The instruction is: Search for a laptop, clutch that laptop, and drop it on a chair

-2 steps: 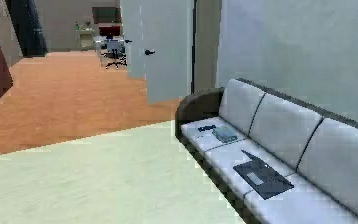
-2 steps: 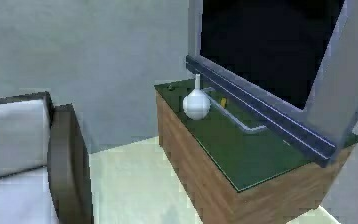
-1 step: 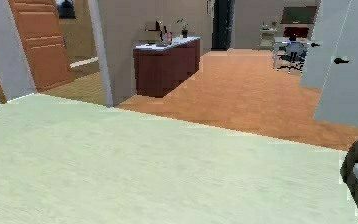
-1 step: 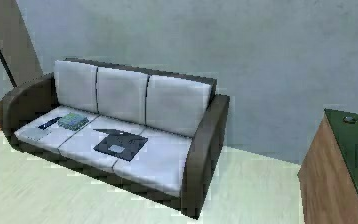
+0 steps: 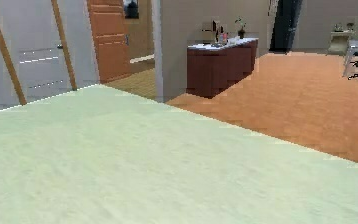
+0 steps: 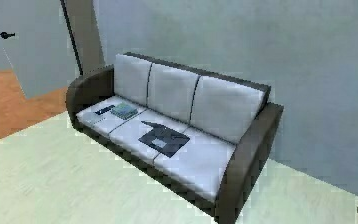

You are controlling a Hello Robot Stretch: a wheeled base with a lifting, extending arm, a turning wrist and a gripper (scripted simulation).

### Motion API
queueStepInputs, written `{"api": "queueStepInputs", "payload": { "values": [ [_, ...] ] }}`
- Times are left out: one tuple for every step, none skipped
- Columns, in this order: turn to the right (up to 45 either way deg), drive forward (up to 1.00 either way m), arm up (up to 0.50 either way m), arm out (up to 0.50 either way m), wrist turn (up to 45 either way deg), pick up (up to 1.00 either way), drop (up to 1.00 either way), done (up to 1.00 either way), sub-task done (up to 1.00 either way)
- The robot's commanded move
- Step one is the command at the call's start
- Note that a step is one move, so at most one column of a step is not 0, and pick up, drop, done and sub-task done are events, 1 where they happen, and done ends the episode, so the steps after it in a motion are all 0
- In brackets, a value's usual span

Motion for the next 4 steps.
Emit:
{"api": "queueStepInputs", "payload": {
  "values": [
    [45.0,0.00,0.00,0.00,0.0,0.00,0.00,0.00,0.00],
    [27.0,0.00,0.00,0.00,0.0,0.00,0.00,0.00,0.00],
    [0.0,0.60,0.00,0.00,0.0,0.00,0.00,0.00,0.00],
    [-45.0,0.00,0.00,0.00,0.0,0.00,0.00,0.00,0.00]
  ]
}}
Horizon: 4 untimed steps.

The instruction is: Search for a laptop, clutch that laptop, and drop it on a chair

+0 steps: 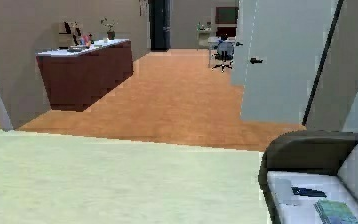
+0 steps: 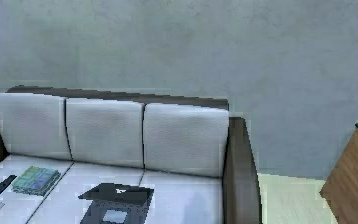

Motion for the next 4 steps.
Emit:
{"api": "queueStepInputs", "payload": {
  "values": [
    [-18.0,0.00,0.00,0.00,0.0,0.00,0.00,0.00,0.00],
    [0.0,0.00,0.42,0.00,0.0,0.00,0.00,0.00,0.00],
    [0.0,0.00,0.00,0.30,0.0,0.00,0.00,0.00,0.00],
    [0.0,0.00,0.00,0.00,45.0,0.00,0.00,0.00,0.00]
  ]
}}
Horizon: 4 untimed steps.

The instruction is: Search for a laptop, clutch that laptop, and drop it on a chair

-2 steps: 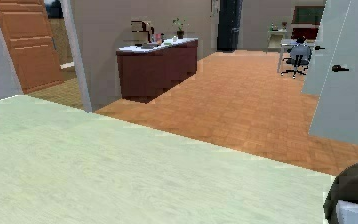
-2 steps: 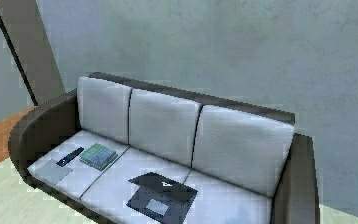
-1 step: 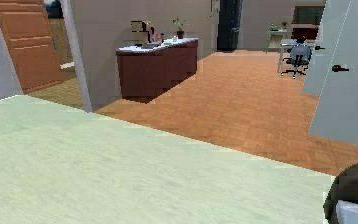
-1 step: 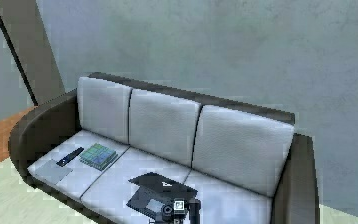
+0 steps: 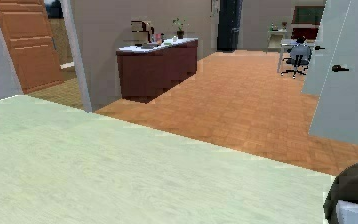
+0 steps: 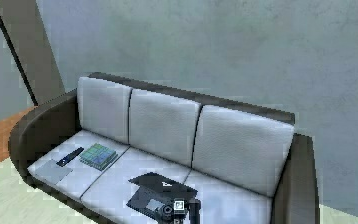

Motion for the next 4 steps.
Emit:
{"api": "queueStepInputs", "payload": {
  "values": [
    [0.0,0.00,0.00,0.00,45.0,0.00,0.00,0.00,0.00],
    [0.0,0.00,0.00,0.00,45.0,0.00,0.00,0.00,0.00],
    [0.0,0.00,0.00,0.00,45.0,0.00,0.00,0.00,0.00],
    [0.0,0.00,0.00,0.00,9.0,0.00,0.00,0.00,0.00]
  ]
}}
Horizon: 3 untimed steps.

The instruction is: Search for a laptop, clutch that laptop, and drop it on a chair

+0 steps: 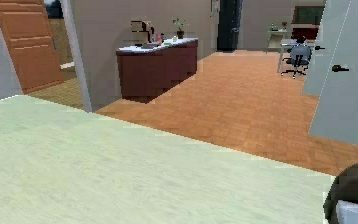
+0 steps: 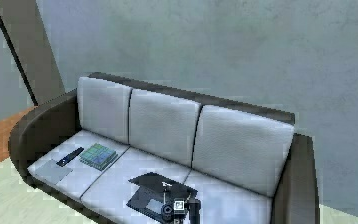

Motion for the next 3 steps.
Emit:
{"api": "queueStepInputs", "payload": {
  "values": [
    [0.0,0.00,-0.30,0.00,0.0,0.00,0.00,0.00,0.00],
    [0.0,0.00,0.00,0.00,0.0,1.00,0.00,0.00,0.00],
    [0.0,0.00,0.10,0.00,0.0,0.00,0.00,0.00,0.00]
  ]
}}
